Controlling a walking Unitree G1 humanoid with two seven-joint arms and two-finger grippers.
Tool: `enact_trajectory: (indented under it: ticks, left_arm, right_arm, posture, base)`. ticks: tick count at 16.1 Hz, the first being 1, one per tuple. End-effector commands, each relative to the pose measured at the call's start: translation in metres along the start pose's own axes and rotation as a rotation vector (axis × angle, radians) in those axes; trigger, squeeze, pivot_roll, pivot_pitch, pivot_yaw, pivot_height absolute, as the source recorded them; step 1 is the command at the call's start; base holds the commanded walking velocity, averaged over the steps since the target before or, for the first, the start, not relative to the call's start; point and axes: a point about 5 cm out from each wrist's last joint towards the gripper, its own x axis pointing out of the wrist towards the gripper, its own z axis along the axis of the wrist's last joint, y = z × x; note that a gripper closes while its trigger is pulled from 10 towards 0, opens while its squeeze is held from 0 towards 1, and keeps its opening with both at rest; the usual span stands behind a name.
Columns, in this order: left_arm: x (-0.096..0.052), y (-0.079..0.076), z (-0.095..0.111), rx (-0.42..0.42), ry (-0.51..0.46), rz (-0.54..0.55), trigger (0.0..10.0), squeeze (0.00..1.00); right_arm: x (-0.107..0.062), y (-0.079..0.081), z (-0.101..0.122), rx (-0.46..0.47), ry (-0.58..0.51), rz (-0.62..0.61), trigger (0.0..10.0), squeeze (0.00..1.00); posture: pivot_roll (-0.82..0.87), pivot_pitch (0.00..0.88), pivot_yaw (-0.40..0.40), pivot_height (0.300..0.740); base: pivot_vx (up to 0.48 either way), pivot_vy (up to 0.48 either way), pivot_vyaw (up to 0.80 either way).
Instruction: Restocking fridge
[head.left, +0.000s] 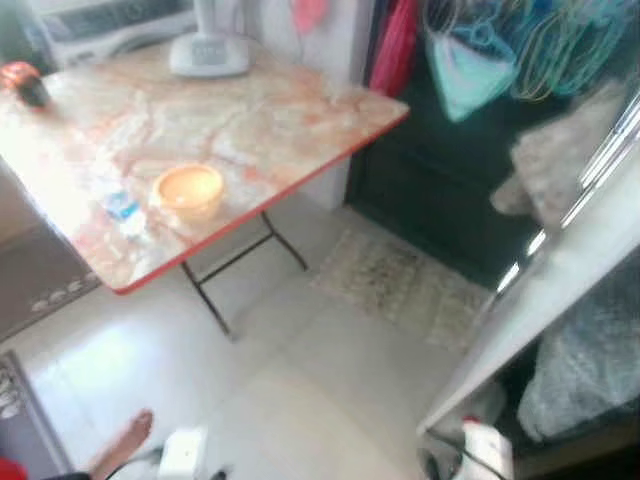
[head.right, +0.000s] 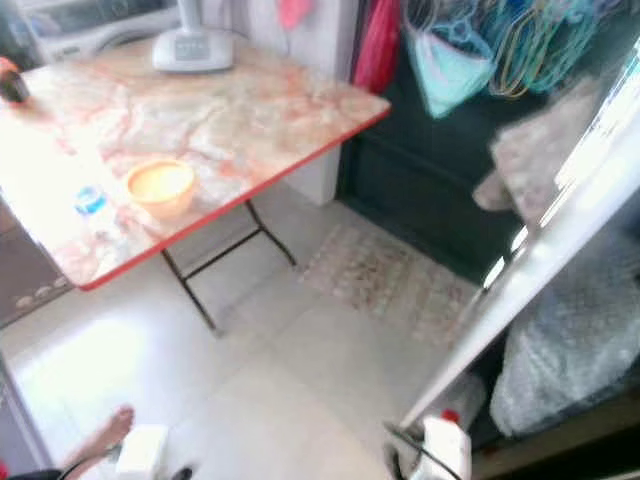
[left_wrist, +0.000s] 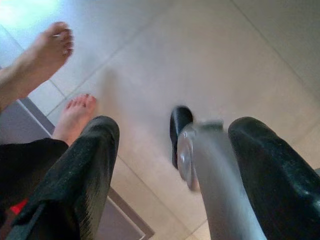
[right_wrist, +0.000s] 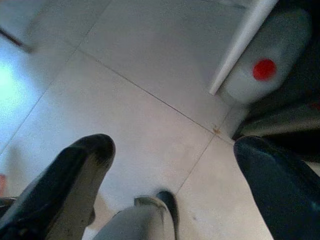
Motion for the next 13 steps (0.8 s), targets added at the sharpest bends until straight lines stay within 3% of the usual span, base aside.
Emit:
enact_trajectory:
  ticks: [1,5,7,8,10,11,13]
  left_arm:
    - [0.0,-0.005,-0.002,-0.02,0.0,-0.007,10.0,0.0]
    - [-0.001,-0.003,0.0,-0.04,-0.035,0.007,10.0,0.0]
    - [0.001,0.002,0.015,-0.086,-0.116,0.048,10.0,0.0]
    - [0.003,0.004,0.034,-0.088,-0.209,0.066,10.0,0.0]
    - [-0.001,0.004,0.085,-0.052,-0.482,0.088,10.0,0.0]
    - [-0.004,0.003,0.098,-0.042,-0.554,0.09,10.0,0.0]
    - [-0.024,-0.005,0.14,-0.009,-0.823,0.077,10.0,0.0]
  right_arm:
    - [-0.004,-0.01,-0.007,-0.004,0.026,-0.025,10.0,0.0]
    - [-0.004,-0.01,-0.007,-0.01,0.029,-0.023,10.0,0.0]
    - [-0.003,-0.007,-0.006,0.015,0.013,-0.014,10.0,0.0]
    - [-0.003,-0.007,-0.006,0.022,0.01,-0.011,10.0,0.0]
    - [-0.002,-0.006,-0.004,0.009,0.01,-0.005,10.0,0.0]
    - [-0.002,-0.006,-0.003,0.007,0.01,-0.004,10.0,0.0]
    - [-0.002,-0.005,-0.002,0.01,0.004,-0.004,10.0,0.0]
  posture:
    - [-0.12,0.08,-0.055,0.74]
    - [-0.13,0.08,-0.054,0.74]
    - [-0.13,0.081,-0.056,0.74]
    - [-0.13,0.082,-0.056,0.74]
    - [-0.12,0.085,-0.06,0.74]
    - [-0.11,0.087,-0.06,0.74]
    - [-0.12,0.085,-0.059,0.74]
  base:
    - [0.0,0.0,0.8]
    - [0.0,0.0,0.8]
    - [0.0,0.0,0.4]
    - [0.0,0.0,0.0]
    - [0.0,0.0,0.0]
    - [0.0,0.0,0.0]
    - [0.0,0.0,0.0]
